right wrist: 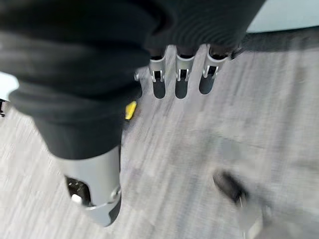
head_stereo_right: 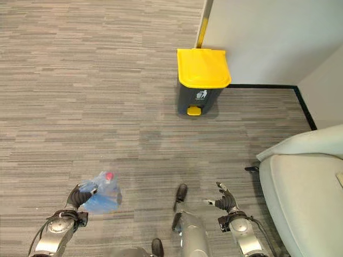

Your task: Gather garbage on tea table into small bin, then transfer packed bag to large trash can.

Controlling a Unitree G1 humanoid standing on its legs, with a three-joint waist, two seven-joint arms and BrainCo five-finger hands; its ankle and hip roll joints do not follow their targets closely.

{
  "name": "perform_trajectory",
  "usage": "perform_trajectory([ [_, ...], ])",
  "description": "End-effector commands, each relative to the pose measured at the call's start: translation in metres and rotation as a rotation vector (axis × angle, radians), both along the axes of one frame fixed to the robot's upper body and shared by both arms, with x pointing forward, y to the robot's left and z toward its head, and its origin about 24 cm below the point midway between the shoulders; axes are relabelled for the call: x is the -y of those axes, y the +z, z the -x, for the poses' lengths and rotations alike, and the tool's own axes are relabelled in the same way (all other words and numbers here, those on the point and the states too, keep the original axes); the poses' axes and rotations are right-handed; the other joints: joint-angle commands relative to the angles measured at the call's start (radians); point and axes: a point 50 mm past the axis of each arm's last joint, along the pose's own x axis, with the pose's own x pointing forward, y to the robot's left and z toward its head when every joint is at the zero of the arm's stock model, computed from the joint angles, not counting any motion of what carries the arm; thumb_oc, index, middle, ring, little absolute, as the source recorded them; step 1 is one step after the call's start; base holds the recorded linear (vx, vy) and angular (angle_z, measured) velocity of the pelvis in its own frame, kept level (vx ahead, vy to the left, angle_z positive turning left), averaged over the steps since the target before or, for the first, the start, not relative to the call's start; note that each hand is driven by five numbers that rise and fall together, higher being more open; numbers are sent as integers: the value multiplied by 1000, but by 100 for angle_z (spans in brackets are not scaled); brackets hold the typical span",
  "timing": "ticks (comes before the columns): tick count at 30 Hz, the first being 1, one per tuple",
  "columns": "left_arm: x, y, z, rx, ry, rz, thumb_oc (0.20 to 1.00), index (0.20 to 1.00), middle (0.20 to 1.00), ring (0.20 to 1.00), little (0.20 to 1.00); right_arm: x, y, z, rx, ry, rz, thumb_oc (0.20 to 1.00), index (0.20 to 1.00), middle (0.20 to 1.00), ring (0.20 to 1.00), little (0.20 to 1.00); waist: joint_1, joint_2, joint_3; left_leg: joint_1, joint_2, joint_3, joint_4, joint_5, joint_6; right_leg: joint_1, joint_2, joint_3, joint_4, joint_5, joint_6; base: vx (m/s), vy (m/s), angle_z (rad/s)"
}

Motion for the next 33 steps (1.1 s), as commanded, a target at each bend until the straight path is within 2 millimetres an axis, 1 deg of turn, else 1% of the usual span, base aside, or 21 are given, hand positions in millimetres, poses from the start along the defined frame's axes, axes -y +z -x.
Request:
perform_trajectory([
  [1, -14, 32, -7, 137, -61, -68, 200, 200, 200, 200, 200, 5, 10, -5, 53, 1, 11, 1000, 1000, 1000, 1000, 1000, 2, -58, -72, -97, 203, -13, 16, 55, -94, 89, -173, 105, 2, -98, 329, 246, -285, 33],
  [3, -9, 30, -6, 133, -72, -44, 200, 200, 200, 200, 200, 11, 12, -2, 60, -15, 17, 1000, 1000, 1000, 1000, 1000, -6, -50, -85, -128, 244, -22, 102, 132, -122, 122, -140, 106, -13, -118, 302, 298, -370, 3],
  [4, -5, 28, -6, 129, -73, -17, 200, 200, 200, 200, 200, 17, 13, -1, 58, -25, 29, 1000, 1000, 1000, 1000, 1000, -11, -45, -94, -141, 259, -34, 143, 169, -129, 151, -109, 107, -24, -149, 280, 204, -257, -10],
  [5, -5, 28, -6, 129, -73, -18, 200, 200, 200, 200, 200, 17, 13, -1, 58, -25, 29, 1000, 1000, 1000, 1000, 1000, -13, -48, -96, -144, 255, -35, 140, 174, -128, 148, -113, 107, -26, -146, 280, 202, -200, -16],
  [6, -3, 26, -7, 126, -67, -7, 200, 200, 200, 200, 200, 18, 13, -1, 55, -24, 36, 1000, 1000, 1000, 1000, 1000, -9, -44, -96, -146, 257, -46, 132, 172, -123, 162, -101, 115, -28, -165, 273, 167, -114, -27],
  [7, 2, 24, -8, 123, -76, 10, 200, 200, 200, 200, 200, 20, 15, -4, 64, -24, 40, 1000, 1000, 1000, 1000, 1000, -3, -52, -92, -190, 220, -87, 112, 142, -107, 184, -95, 139, -41, -178, 271, 168, -112, -38],
  [8, 2, 24, -8, 123, -76, 10, 200, 200, 200, 200, 200, 20, 15, -4, 65, -24, 40, 1000, 1000, 1000, 1000, 1000, -5, -54, -93, -193, 216, -88, 110, 146, -105, 182, -98, 138, -43, -175, 271, 134, -89, -72],
  [9, 3, 23, -8, 120, -79, 11, 200, 200, 200, 200, 200, 20, 16, -5, 69, -24, 42, 1000, 1000, 1000, 1000, 1000, -3, -58, -91, -212, 202, -94, 89, 125, -100, 192, -98, 143, -51, -180, 274, 87, -38, -49],
  [10, 6, 23, -8, 120, -90, 18, 200, 200, 200, 200, 200, 21, 19, -8, 84, -30, 45, 1000, 1000, 1000, 1000, 1000, 11, -65, -83, -281, 157, -110, 28, 116, -90, 216, -95, 165, -77, -177, 281, 125, -32, -38],
  [11, 4, 22, -6, 117, -82, 12, 200, 200, 200, 200, 200, 23, 18, -7, 83, -42, 43, 1000, 1000, 1000, 1000, 1000, 19, -58, -74, -306, 141, -104, -2, 126, -91, 227, -86, 172, -82, -176, 287, 90, -9, 0],
  [13, 5, 22, -6, 111, -94, 10, 200, 200, 200, 200, 200, 22, 16, -5, 73, -37, 44, 1000, 1000, 1000, 1000, 1000, 17, -54, -77, -293, 146, -92, -21, 129, -87, 234, -77, 181, -84, -178, 289, 68, 22, -12],
  [15, 6, 20, -2, 103, -101, 11, 200, 200, 200, 200, 200, 19, 13, -3, 58, -23, 48, 1000, 1000, 1000, 1000, 1000, 22, -56, -80, -285, 126, -107, -18, 120, -79, 240, -71, 205, -87, -176, 288, 131, 64, -32],
  [21, -4, 20, 2, 89, -86, -19, 200, 200, 200, 200, 200, 12, 8, -2, 33, 2, 40, 1000, 1000, 1000, 1000, 1000, 37, -66, -82, -245, 111, -88, -33, 103, -49, 248, -68, 263, -77, -174, 297, 86, 69, -46],
  [23, -7, 22, 3, 95, -72, -22, 200, 200, 200, 200, 200, 7, 9, -5, 34, 22, 35, 1000, 1000, 1000, 1000, 1000, 49, -64, -67, -246, 99, -88, -24, 90, -30, 217, -66, 278, -5, -187, 306, 20, 91, -46],
  [24, -7, 22, 3, 95, -72, -22, 200, 200, 200, 200, 200, 7, 9, -5, 34, 22, 35, 1000, 1000, 1000, 1000, 1000, 51, -64, -67, -246, 99, -86, -24, 90, -30, 214, -66, 280, -1, -188, 307, -2, 70, -74],
  [26, -10, 24, 3, 98, -64, -31, 200, 200, 200, 200, 200, 5, 10, -8, 38, 36, 36, 1000, 1000, 1000, 1000, 1000, 50, -56, -50, -235, 97, -78, -27, 81, -10, 160, -70, 292, 103, -195, 320, 2, 70, -46],
  [28, -12, 24, 1, 96, -64, -46, 200, 200, 200, 200, 200, 2, 11, -10, 48, 42, 29, 1000, 1000, 1000, 1000, 1000, 46, -46, -37, -225, 100, -70, -26, 72, -2, 115, -75, 292, 179, -199, 337, 67, -5, -27],
  [30, -11, 25, 0, 103, -54, -39, 200, 200, 200, 200, 200, 1, 11, -11, 45, 50, 32, 1000, 1000, 1000, 1000, 1000, 40, -35, -31, -193, 103, -62, -35, 60, -7, 72, -109, 253, 147, -176, 335, 225, -165, -36],
  [31, -13, 24, 0, 103, -46, -36, 200, 200, 200, 200, 200, 3, 11, -10, 43, 40, 30, 1000, 1000, 1000, 1000, 1000, 28, -37, -35, -175, 110, -63, -31, 50, -20, 92, -120, 231, 101, -181, 330, 299, -261, 4],
  [32, -12, 24, 1, 99, -57, -38, 200, 200, 200, 200, 200, 2, 9, -7, 33, 45, 28, 1000, 1000, 1000, 1000, 1000, 27, -43, -44, -163, 113, -65, -29, 44, -27, 107, -114, 230, 85, -185, 321, 402, -366, 37],
  [33, -11, 23, 5, 98, -49, -19, 200, 200, 200, 200, 200, 4, 9, -5, 33, 43, 29, 1000, 1000, 1000, 1000, 1000, 31, -45, -52, -152, 138, -57, 8, 41, -52, 137, -108, 219, 74, -195, 306, 286, -308, 51],
])
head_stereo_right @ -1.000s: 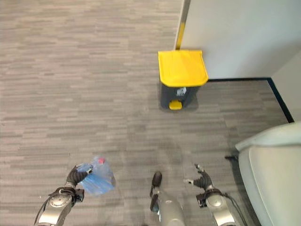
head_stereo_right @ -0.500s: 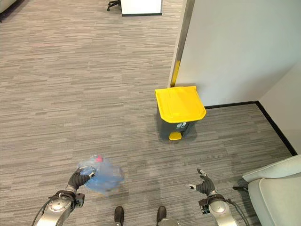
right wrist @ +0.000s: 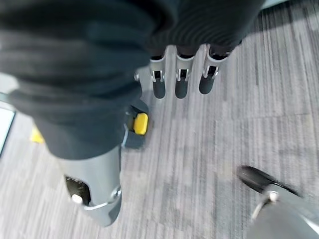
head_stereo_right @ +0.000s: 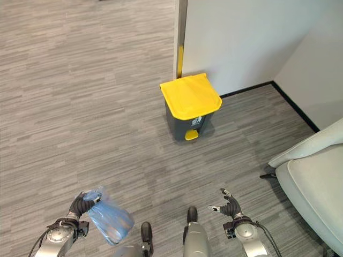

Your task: Gather garbage on tea table into small bin, then transfer packed bag to large trash can.

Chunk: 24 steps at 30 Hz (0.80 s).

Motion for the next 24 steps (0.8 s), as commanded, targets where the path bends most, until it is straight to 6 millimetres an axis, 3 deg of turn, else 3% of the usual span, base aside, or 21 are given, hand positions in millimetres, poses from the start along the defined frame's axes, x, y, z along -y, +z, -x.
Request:
perform_trajectory([
  [1, -7, 21, -8, 119, 11, -2, 200, 200, 200, 200, 200, 0, 17, -15, 92, 38, 26, 1000, 1000, 1000, 1000, 1000, 5, -25, -40, 62, 17, -37, 212, -162, -49, 109, 55, -49, -75, -28, -8, 242, -330, 38],
  [3, -4, 20, -9, 117, 12, 18, 200, 200, 200, 200, 200, 5, 19, -14, 102, 23, 27, 1000, 1000, 1000, 1000, 1000, 4, -34, -41, 11, 59, -28, 343, -94, -76, 158, 75, -58, -107, -41, -37, 140, -268, 19],
  [5, -2, 18, -8, 111, 9, 26, 200, 200, 200, 200, 200, 8, 18, -13, 96, 13, 29, 1000, 1000, 1000, 1000, 1000, 7, -41, -39, -24, 82, -27, 440, -51, -76, 192, 93, -59, -124, -56, -61, 179, -244, 8],
  [7, 0, 17, -9, 109, 15, 33, 200, 200, 200, 200, 200, 9, 18, -13, 89, 11, 37, 1000, 1000, 1000, 1000, 1000, 13, -50, -32, -63, 87, -25, 487, -44, -62, 215, 95, -58, -131, -62, -73, 146, -154, -2],
  [8, 0, 17, -9, 110, 22, 36, 200, 200, 200, 200, 200, 10, 19, -14, 92, 14, 41, 1000, 1000, 1000, 1000, 1000, 25, -54, -25, -94, 60, -36, 486, -77, -52, 231, 100, -51, -139, -68, -72, 109, -61, -14],
  [11, 0, 15, -9, 106, 27, 38, 200, 200, 200, 200, 200, 12, 21, -15, 96, 12, 50, 1000, 1000, 1000, 1000, 1000, 36, -64, -30, -152, 27, -14, 388, -118, -40, 260, 100, -43, -160, -82, -60, 165, -57, -22],
  [12, -1, 15, -9, 104, 29, 31, 200, 200, 200, 200, 200, 13, 20, -13, 92, 6, 51, 1000, 1000, 1000, 1000, 1000, 41, -60, -29, -165, 22, -4, 334, -96, -43, 268, 105, -43, -161, -89, -57, 264, 11, -53],
  [13, -4, 14, -8, 96, 29, 12, 200, 200, 200, 200, 200, 15, 18, -10, 86, -13, 53, 1000, 1000, 1000, 1000, 1000, 58, -37, -30, -215, 17, 13, 212, 7, -56, 308, 141, -33, -173, -111, -59, 308, 10, -42],
  [15, -4, 15, -8, 100, 30, 10, 200, 200, 200, 200, 200, 16, 15, -8, 71, -24, 55, 1000, 1000, 1000, 1000, 1000, 71, -28, -24, -240, 13, 22, 163, 62, -73, 342, 158, -21, -178, -124, -64, 314, 43, -35],
  [18, -4, 10, -1, 77, 33, 10, 200, 200, 200, 200, 200, 13, 11, -4, 45, 0, 66, 1000, 1000, 1000, 1000, 1000, 78, -26, -45, -196, -5, -12, 132, 47, -52, 386, 155, 7, -177, -150, -53, 261, 103, -64],
  [24, -7, 10, 2, 65, 28, 0, 200, 200, 200, 200, 200, 8, 5, -2, 13, 22, 68, 1000, 1000, 1000, 1000, 1000, 81, -33, -72, -145, -15, 27, 131, 8, -16, 390, 117, 21, -118, -162, -24, 183, 115, -42],
])
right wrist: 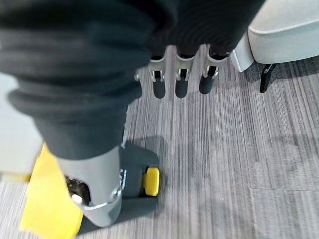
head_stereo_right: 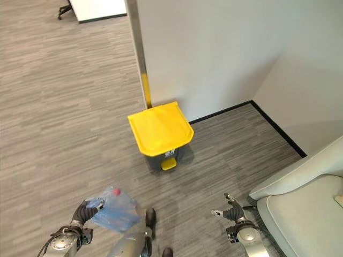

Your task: Gather garbage on tea table into small bin, then transfer packed bag to large trash can.

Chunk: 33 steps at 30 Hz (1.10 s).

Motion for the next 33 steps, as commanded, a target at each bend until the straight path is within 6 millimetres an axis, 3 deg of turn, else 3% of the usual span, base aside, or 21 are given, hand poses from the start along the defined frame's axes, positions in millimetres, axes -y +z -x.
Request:
perform_trajectory([
  [1, -14, 26, -20, 130, -16, -63, 200, 200, 200, 200, 200, 2, 13, -13, 63, 44, 30, 1000, 1000, 1000, 1000, 1000, 27, -35, -4, -18, 34, 13, 99, -130, -116, -132, -181, -45, 168, -29, 74, 149, 110, -6],
  [5, -17, 30, -25, 147, -19, -87, 200, 200, 200, 200, 200, -5, 14, -17, 80, 53, 12, 1000, 1000, 1000, 1000, 1000, 15, -30, 0, 27, 29, 23, 85, -161, -95, -226, -200, -52, 316, 4, 107, 99, 79, 3],
  [12, -13, 32, -32, 169, -9, -65, 200, 200, 200, 200, 200, -5, 14, -21, 84, 50, 8, 1000, 1000, 1000, 1000, 1000, -21, -21, 29, 101, 10, -33, 34, -174, -92, -384, -142, -11, 208, 72, 82, 111, -29, 22],
  [16, -12, 34, -33, 174, -30, -70, 200, 200, 200, 200, 200, -4, 11, -16, 74, 41, 1, 1000, 1000, 1000, 1000, 1000, -28, -43, 27, 106, -5, -67, 44, -186, -99, -339, -151, -8, 134, 83, 80, 100, -139, 58],
  [19, -8, 31, -31, 165, -37, -45, 200, 200, 200, 200, 200, 3, 12, -13, 77, 11, 4, 1000, 1000, 1000, 1000, 1000, -30, -47, 15, 92, 4, -68, 85, -203, -127, -302, -156, -38, 93, 90, 66, 95, -168, 71],
  [25, -6, 26, -27, 142, -28, -21, 200, 200, 200, 200, 200, 13, 13, -7, 74, -27, 12, 1000, 1000, 1000, 1000, 1000, -42, -56, 22, 37, 47, -5, 216, -217, -157, -243, -171, -101, 58, 72, 44, 67, -102, 41],
  [29, -4, 25, -28, 133, -47, -29, 200, 200, 200, 200, 200, 17, 11, -3, 58, -45, 23, 1000, 1000, 1000, 1000, 1000, -52, -54, 21, -17, 86, 84, 208, -178, -153, -217, -180, -137, 38, 62, 41, 53, -27, 48],
  [31, -4, 25, -28, 133, -51, -36, 200, 200, 200, 200, 200, 17, 12, -4, 62, -43, 26, 1000, 1000, 1000, 1000, 1000, -47, -54, 22, -47, 84, 83, 207, -166, -156, -221, -180, -137, 40, 61, 41, 102, 22, 11],
  [33, -3, 24, -25, 123, -59, -40, 200, 200, 200, 200, 200, 15, 10, -3, 55, -30, 29, 1000, 1000, 1000, 1000, 1000, -44, -42, 14, -1, 73, 65, 127, -162, -154, -207, -163, -123, 33, 50, 49, 178, 71, -32],
])
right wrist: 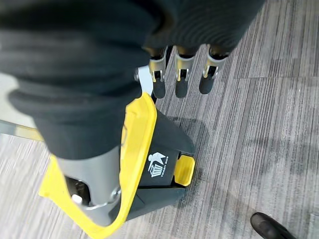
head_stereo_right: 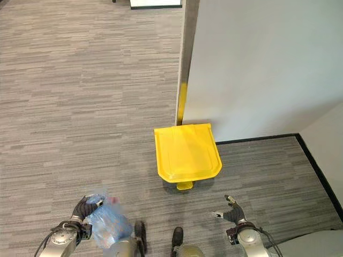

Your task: Gather garbage on tea table into small bin, then transfer packed bag to large trash can.

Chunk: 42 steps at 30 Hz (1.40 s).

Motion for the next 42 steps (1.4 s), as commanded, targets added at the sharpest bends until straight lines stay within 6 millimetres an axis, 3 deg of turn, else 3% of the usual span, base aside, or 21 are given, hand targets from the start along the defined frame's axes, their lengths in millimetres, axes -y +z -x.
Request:
perform_trajectory([
  [1, -2, 14, -3, 79, -36, -28, 200, 200, 200, 200, 200, 9, 4, 5, 16, 6, 33, 1000, 1000, 1000, 1000, 1000, -19, 8, -69, 60, -35, -14, -26, -23, 11, 16, 10, 22, 2, -98, 147, 128, 57, -55],
  [6, -5, 16, -3, 86, -32, -41, 200, 200, 200, 200, 200, 1, 3, 0, 17, 28, 23, 1000, 1000, 1000, 1000, 1000, -11, 10, -93, 124, -57, -8, -63, -47, 40, 22, 2, 70, 23, -105, 156, 164, 114, -39],
  [15, -12, 21, -6, 99, -17, -60, 200, 200, 200, 200, 200, -7, 5, -9, 31, 60, 14, 1000, 1000, 1000, 1000, 1000, 8, 10, -89, 117, -87, -30, -40, -96, 82, -35, -14, 127, 129, -111, 190, 72, 120, -21],
  [16, -14, 24, -8, 109, -14, -67, 200, 200, 200, 200, 200, -10, 7, -12, 45, 66, 8, 1000, 1000, 1000, 1000, 1000, 9, 19, -78, 127, -88, -30, -44, -105, 93, -83, -21, 117, 231, -102, 209, 63, 136, -25],
  [17, -15, 25, -9, 112, -13, -74, 200, 200, 200, 200, 200, -11, 8, -14, 51, 73, 7, 1000, 1000, 1000, 1000, 1000, 6, 21, -62, 158, -94, -22, -58, -115, 100, -156, -36, 96, 315, -56, 229, 96, 167, -32],
  [18, -16, 26, -9, 117, -8, -75, 200, 200, 200, 200, 200, -12, 10, -16, 56, 76, 8, 1000, 1000, 1000, 1000, 1000, 3, 25, -52, 181, -97, -15, -69, -123, 101, -196, -50, 73, 320, -25, 231, 112, 109, -44],
  [20, -16, 26, -9, 120, -7, -74, 200, 200, 200, 200, 200, -12, 13, -19, 70, 78, 9, 1000, 1000, 1000, 1000, 1000, -2, 28, -41, 202, -100, -11, -80, -131, 100, -226, -62, 46, 303, -3, 230, 127, 46, -46],
  [21, -15, 26, -9, 121, -7, -70, 200, 200, 200, 200, 200, -10, 15, -21, 79, 81, 17, 1000, 1000, 1000, 1000, 1000, -14, 35, -23, 238, -107, -17, -82, -151, 99, -268, -78, -2, 232, 22, 229, 238, 27, -19],
  [23, -17, 27, -11, 126, 3, -72, 200, 200, 200, 200, 200, -9, 16, -21, 79, 73, 20, 1000, 1000, 1000, 1000, 1000, -32, 26, -12, 274, -122, -35, -73, -181, 92, -325, -88, -37, 93, 60, 243, 331, -3, 13],
  [25, -17, 27, -12, 128, 3, -71, 200, 200, 200, 200, 200, -8, 16, -21, 77, 70, 22, 1000, 1000, 1000, 1000, 1000, -39, 29, -4, 286, -117, -49, -56, -202, 88, -318, -80, -52, 42, 67, 247, 247, -42, 18],
  [27, -16, 29, -16, 143, 2, -74, 200, 200, 200, 200, 200, -4, 16, -19, 75, 59, 29, 1000, 1000, 1000, 1000, 1000, -57, 11, 1, 308, -140, -83, -25, -246, 86, -364, -71, -39, -38, 106, 261, 409, -87, 47],
  [29, -14, 31, -21, 158, 3, -71, 200, 200, 200, 200, 200, 4, 12, -11, 52, 29, 33, 1000, 1000, 1000, 1000, 1000, -84, 6, 0, 341, -152, -143, 20, -312, 75, -420, -62, 49, 9, 127, 266, 551, -174, 108],
  [30, -9, 33, -25, 167, -23, -59, 200, 200, 200, 200, 200, 11, 9, -2, 32, -11, 27, 1000, 1000, 1000, 1000, 1000, -88, -15, -8, 345, -161, -182, 92, -365, 70, -404, -78, 96, 56, 146, 248, 377, -167, 93],
  [32, -5, 35, -30, 178, -32, -50, 200, 200, 200, 200, 200, 14, 9, -2, 35, -18, 32, 1000, 1000, 1000, 1000, 1000, -98, -13, -7, 341, -150, -189, 122, -386, 62, -418, -79, 112, 113, 152, 238, 288, -162, 56],
  [33, 0, 32, -30, 173, -41, -28, 200, 200, 200, 200, 200, 19, 10, -1, 36, -43, 29, 1000, 1000, 1000, 1000, 1000, -113, 0, -18, 335, -121, -203, 136, -394, 56, -438, -73, 110, 164, 147, 231, 280, -156, 58],
  [37, 5, 31, -36, 181, -36, -8, 200, 200, 200, 200, 200, 25, 14, -5, 68, -100, 7, 1000, 1000, 1000, 1000, 1000, -141, 33, -36, 364, -86, -208, 46, -371, 42, -478, -67, 82, 192, 130, 227, 107, -38, 31],
  [42, 6, 31, -36, 191, -20, 6, 200, 200, 200, 200, 200, 18, 17, -14, 114, -122, -51, 1000, 1000, 1000, 1000, 1000, -140, 44, -50, 381, -83, -202, -15, -356, 43, -497, -57, 71, 174, 141, 233, 20, 15, 14],
])
